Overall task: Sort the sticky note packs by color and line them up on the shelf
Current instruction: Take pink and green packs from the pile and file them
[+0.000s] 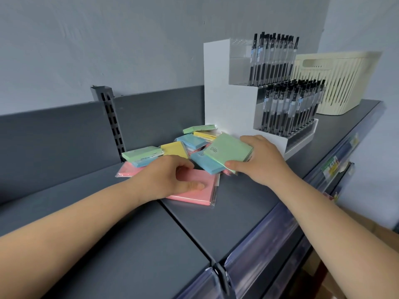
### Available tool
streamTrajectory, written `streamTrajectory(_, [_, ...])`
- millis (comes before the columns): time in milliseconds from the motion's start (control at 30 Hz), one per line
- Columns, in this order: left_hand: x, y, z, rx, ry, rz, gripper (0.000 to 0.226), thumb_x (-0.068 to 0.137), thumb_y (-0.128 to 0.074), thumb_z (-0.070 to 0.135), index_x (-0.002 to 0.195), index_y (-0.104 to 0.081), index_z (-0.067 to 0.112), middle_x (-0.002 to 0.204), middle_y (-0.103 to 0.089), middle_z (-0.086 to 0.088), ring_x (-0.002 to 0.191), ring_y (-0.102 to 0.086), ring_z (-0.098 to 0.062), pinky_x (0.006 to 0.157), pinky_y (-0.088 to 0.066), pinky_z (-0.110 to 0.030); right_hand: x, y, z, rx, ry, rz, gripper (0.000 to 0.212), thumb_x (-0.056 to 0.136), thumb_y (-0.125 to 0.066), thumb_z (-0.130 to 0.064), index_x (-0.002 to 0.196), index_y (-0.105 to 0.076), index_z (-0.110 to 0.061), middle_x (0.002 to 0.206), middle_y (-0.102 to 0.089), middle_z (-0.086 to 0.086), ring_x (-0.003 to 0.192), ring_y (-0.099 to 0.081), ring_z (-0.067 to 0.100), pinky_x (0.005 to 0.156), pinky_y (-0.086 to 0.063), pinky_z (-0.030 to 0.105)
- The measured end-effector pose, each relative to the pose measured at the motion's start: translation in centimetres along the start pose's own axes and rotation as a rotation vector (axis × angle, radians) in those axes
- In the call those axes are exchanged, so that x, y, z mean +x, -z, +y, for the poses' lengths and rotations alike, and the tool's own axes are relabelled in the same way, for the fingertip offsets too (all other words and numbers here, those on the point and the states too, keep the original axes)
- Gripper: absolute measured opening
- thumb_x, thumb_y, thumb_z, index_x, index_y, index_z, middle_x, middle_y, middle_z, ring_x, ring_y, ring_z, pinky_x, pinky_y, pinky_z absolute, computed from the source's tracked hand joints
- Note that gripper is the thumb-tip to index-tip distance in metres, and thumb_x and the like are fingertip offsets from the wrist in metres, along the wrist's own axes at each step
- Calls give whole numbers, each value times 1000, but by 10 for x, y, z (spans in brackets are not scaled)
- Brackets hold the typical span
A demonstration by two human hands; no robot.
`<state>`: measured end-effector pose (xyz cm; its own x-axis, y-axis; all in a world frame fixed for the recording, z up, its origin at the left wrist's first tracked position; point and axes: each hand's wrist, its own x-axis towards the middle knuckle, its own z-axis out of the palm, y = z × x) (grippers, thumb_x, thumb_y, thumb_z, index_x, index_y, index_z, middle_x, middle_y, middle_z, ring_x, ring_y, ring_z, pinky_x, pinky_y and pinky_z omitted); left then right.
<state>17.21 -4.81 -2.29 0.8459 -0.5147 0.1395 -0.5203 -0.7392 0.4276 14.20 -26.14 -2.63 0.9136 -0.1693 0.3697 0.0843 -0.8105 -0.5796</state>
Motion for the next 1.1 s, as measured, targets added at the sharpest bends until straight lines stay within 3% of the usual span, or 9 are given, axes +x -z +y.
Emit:
streamTrajectory(100, [1,1,-4,-40,21,42,55,70,-76,40,119,-61,19,108,-58,13,98,-51,-6,84,-39,-16,-1,-1,1,62,55,34,68,73,-78,-21,133,-46,-13,127,-45,1,118,-44,15,86,-28,13])
streamTrajectory(200, [1,6,-6,-77,51,77,49,68,-79,35,112,-65,18,94,-57,15,87,-50,-5,68,-37,-7,-1,-1,2,212,104,90,51,75,-74,-7,123,-57,-12,112,-51,-3,107,-52,12,99,-41,27])
streamTrajectory(400, [-2,19,-11,-132,147,33,37,67,-82,28,101,-71,17,93,-66,7,78,-57,-2,63,-42,-1,-2,0,3,442,104,79,35,78,-68,2,102,-64,-23,93,-58,-21,100,-60,10,85,-54,41])
streamTrajectory(567, [-22,28,-4,-55,126,122,26,67,-82,29,88,-70,21,84,-65,12,75,-57,-5,65,-42,-9,-2,5,3,621,113,27,39,80,-65,3,87,-64,-35,98,-67,-7,77,-64,0,59,-49,10])
streamTrajectory(700, [-48,41,7,44,95,235,27,67,-83,28,87,-65,23,81,-63,14,70,-55,-2,61,-42,-9,-7,11,-7,733,117,-64,35,81,-65,3,89,-66,-31,92,-69,-2,58,-64,-7,49,-44,7])
streamTrajectory(833, [-78,51,8,44,155,300,29,64,-85,25,87,-67,23,81,-65,15,68,-59,0,61,-44,-7,-12,5,-25,825,141,-161,34,79,-68,2,87,-70,-31,95,-72,-1,74,-69,7,61,-54,26])
streamTrajectory(933, [-105,59,5,-48,208,358,28,62,-86,17,87,-74,19,81,-70,16,65,-63,4,62,-48,-5,-18,-3,-46,843,192,-227,32,78,-69,2,95,-70,-25,99,-70,-3,73,-66,0,62,-49,13])
streamTrajectory(1033, [-135,70,-2,-140,273,406,25,61,-86,10,83,-76,18,76,-73,15,64,-66,1,65,-52,-8,-25,-10,-66,870,230,-308,34,77,-69,3,90,-69,-28,83,-73,-13,79,-68,4,78,-52,18])
streamTrajectory(1100, [-155,78,-8,-203,319,452,25,61,-85,6,79,-75,19,69,-72,18,61,-66,2,61,-51,-8,-29,-14,-80,877,243,-371,34,77,-69,3,89,-69,-28,74,-74,-13,75,-69,2,74,-53,13])
